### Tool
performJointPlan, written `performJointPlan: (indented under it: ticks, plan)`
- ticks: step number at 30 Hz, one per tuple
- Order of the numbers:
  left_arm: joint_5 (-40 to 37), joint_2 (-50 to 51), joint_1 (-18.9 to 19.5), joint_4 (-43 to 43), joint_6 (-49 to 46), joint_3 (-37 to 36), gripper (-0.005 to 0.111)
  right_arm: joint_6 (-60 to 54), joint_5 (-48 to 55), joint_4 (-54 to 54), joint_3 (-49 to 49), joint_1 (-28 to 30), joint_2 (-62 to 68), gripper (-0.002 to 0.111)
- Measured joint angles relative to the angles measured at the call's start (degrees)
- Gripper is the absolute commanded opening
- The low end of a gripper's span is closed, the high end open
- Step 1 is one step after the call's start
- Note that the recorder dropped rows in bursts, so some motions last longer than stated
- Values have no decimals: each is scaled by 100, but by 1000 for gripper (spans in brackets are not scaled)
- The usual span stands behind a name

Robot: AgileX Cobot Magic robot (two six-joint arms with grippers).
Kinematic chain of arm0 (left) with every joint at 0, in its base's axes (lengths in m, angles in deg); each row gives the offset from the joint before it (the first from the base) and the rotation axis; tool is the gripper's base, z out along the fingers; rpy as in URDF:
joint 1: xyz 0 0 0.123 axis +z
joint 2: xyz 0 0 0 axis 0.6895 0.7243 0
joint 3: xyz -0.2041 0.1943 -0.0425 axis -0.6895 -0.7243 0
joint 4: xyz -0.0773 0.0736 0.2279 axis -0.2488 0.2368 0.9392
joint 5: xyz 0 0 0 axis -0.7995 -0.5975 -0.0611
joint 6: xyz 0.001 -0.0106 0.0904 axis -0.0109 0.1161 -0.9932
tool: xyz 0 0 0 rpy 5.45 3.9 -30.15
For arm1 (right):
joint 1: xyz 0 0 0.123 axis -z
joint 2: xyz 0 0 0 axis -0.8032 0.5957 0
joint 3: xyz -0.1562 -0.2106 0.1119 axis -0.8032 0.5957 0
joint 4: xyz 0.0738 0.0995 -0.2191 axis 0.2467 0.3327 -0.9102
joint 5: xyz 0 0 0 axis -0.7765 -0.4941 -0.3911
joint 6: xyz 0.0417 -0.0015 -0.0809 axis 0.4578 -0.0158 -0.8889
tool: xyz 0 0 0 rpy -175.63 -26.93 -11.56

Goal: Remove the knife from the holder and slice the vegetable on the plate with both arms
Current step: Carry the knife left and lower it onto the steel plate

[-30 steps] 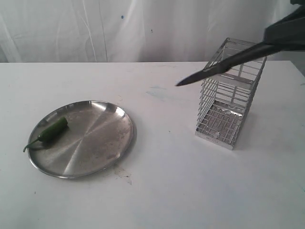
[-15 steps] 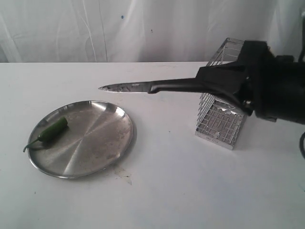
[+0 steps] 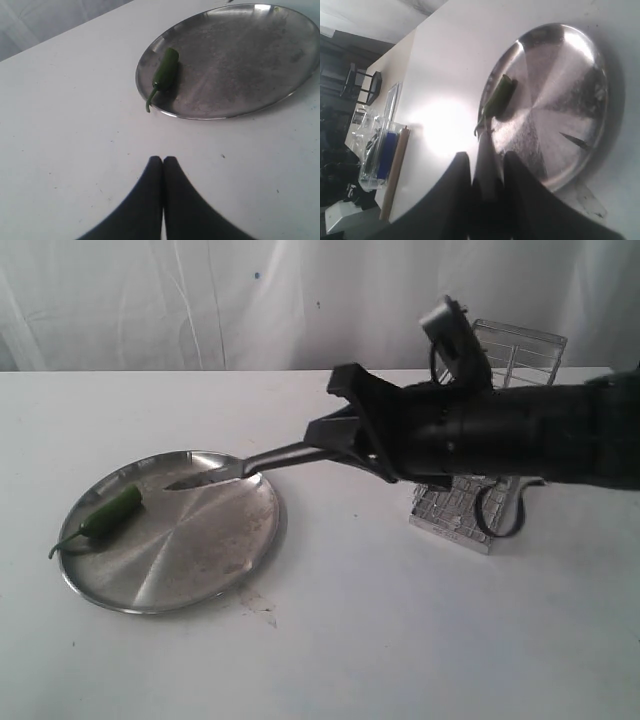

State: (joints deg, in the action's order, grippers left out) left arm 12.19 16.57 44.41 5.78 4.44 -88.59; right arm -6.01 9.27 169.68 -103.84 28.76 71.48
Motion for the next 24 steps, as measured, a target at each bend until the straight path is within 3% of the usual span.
performJointPlan:
  ticks: [11,24]
  plan:
    - [0,0,0,0,0,0,0,481,-375,90,-1413,-554,1836,0]
    - [0,0,0,0,0,0,0,14,-219,90,-1553,-554,2083,0]
